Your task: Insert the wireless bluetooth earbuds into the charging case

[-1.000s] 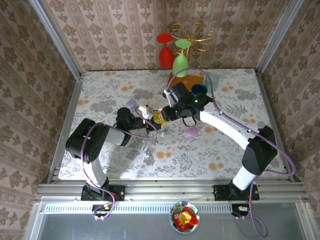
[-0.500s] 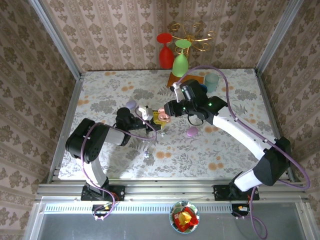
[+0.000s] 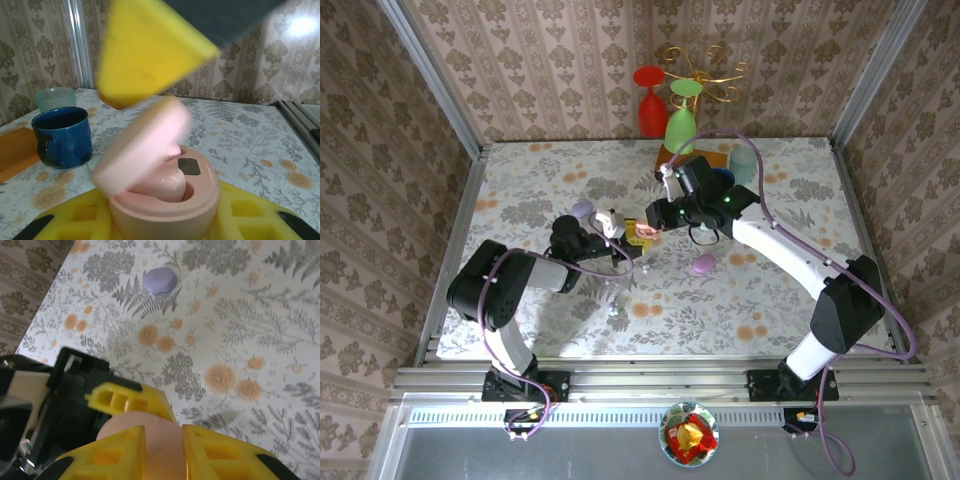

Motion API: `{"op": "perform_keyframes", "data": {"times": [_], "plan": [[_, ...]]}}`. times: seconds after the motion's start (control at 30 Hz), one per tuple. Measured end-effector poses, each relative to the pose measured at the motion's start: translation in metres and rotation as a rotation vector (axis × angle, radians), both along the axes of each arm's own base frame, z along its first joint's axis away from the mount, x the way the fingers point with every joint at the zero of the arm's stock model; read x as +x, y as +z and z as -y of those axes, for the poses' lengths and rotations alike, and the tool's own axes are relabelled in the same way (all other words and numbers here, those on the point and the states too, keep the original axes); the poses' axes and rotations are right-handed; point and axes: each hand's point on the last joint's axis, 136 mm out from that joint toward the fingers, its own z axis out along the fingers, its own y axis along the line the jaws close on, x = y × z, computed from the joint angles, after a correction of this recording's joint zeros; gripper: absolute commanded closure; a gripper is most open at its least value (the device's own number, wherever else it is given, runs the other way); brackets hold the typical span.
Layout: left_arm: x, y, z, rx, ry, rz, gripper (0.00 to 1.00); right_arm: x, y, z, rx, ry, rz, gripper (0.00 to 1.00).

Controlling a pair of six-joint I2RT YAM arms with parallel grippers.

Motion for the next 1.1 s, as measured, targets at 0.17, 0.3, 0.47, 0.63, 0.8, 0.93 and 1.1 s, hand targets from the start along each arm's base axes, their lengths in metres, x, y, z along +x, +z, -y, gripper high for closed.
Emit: {"op": "perform_keyframes", "data": {"times": [0.17,0.3,0.47,0.63,0.8,0.93,1.1], "plan": [[0.004,0.007,-0.001,-0.015,0.031,-0.029,0.72,-0.017,0.001,0.015,0.071,-0.052,-0.026,0.35],[0.005,0.021,-0.001,-0.04,0.058,-0.026,0.72,-0.02,0.017,0.034,0.285,-0.144,-0.056,0.26],[-0.003,0.039,0.005,-0.07,0.058,0.012,0.73,-0.018,0.019,0.039,0.504,-0.168,-0.144,0.25],[-0.011,0.048,0.012,-0.084,0.047,0.028,0.72,-0.025,0.02,0.022,0.657,-0.113,-0.246,0.29],[-0.015,0.05,0.017,-0.09,0.04,0.033,0.72,-0.028,0.032,0.013,0.743,-0.067,-0.274,0.46],[-0.015,0.056,0.019,-0.101,0.041,0.047,0.72,-0.023,0.025,0.011,0.774,-0.071,-0.304,0.67],[-0.014,0.053,0.019,-0.093,0.043,0.035,0.69,-0.022,0.023,0.015,0.799,-0.082,-0.316,0.83]]}}
